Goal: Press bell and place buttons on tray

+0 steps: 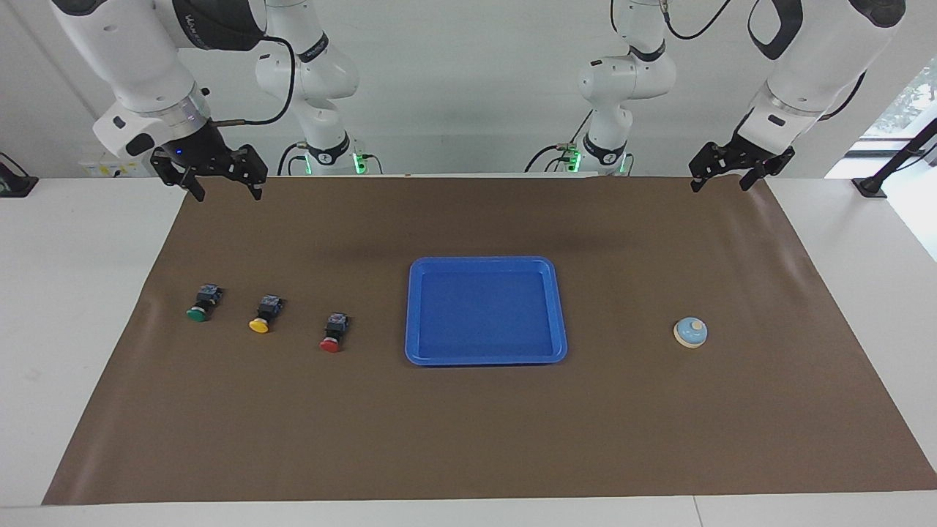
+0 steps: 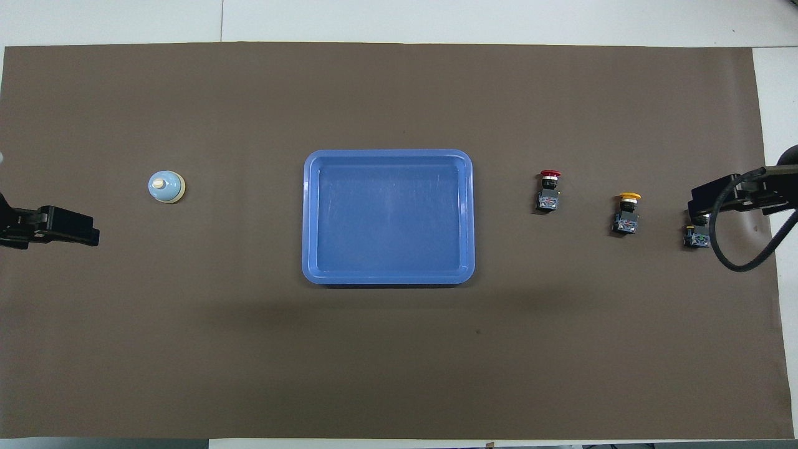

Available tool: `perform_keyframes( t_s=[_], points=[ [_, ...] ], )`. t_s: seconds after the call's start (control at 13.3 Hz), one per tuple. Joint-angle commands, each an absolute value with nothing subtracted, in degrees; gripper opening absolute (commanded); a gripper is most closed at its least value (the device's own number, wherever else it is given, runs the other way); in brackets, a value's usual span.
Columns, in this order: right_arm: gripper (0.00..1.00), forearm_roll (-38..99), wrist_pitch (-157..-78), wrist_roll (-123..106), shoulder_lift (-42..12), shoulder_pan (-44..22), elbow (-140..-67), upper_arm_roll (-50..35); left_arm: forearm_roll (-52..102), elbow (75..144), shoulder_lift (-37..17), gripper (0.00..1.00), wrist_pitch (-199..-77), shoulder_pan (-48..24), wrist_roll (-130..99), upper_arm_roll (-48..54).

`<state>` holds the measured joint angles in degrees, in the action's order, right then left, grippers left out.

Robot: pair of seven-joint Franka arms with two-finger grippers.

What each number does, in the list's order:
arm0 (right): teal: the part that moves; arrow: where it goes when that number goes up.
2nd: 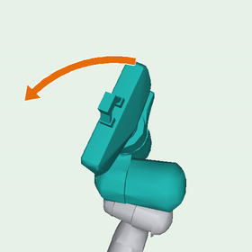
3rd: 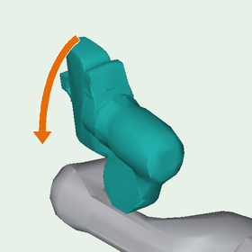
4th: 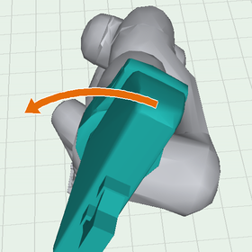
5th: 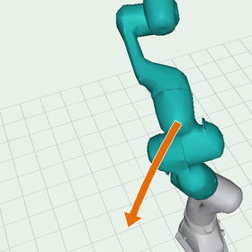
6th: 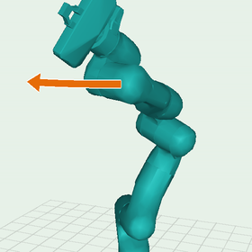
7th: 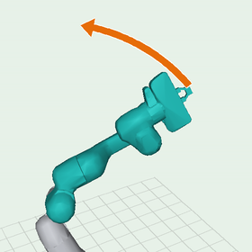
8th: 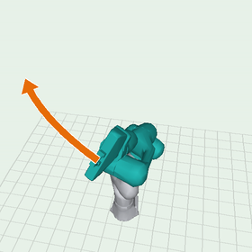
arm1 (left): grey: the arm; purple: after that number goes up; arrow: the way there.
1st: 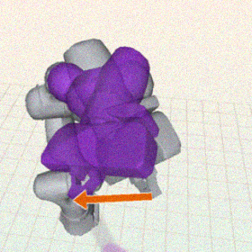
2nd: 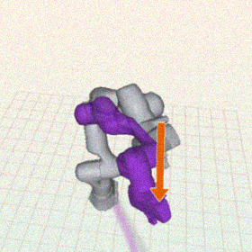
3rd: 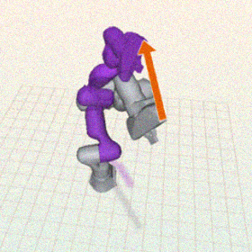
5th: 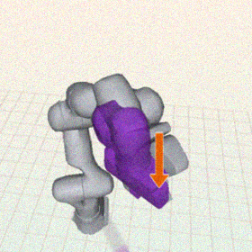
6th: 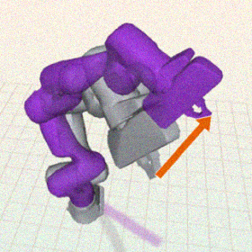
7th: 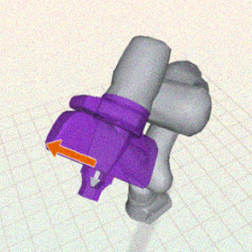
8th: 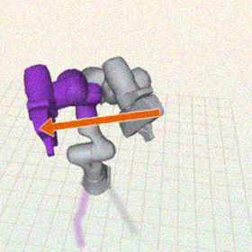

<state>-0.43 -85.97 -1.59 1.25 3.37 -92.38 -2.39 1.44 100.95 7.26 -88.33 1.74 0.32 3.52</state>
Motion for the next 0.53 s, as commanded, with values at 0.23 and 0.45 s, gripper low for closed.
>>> perform_keyframes(
  t_s=[0.23,0.45],
  points=[
    [1.0,-0.4,-85.3,-2.9,1.1,3.9,-92.1,-2.1,1.7,100.5,7.3,1.0,-87.5,2.2,0.4,2.6],
    [1.0,-0.5,-85.6,-2.7,1.2,4.5,-92.0,-2.0,1.7,100.5,7.3,1.0,-87.5,2.0,0.4,2.7]
  ],
)
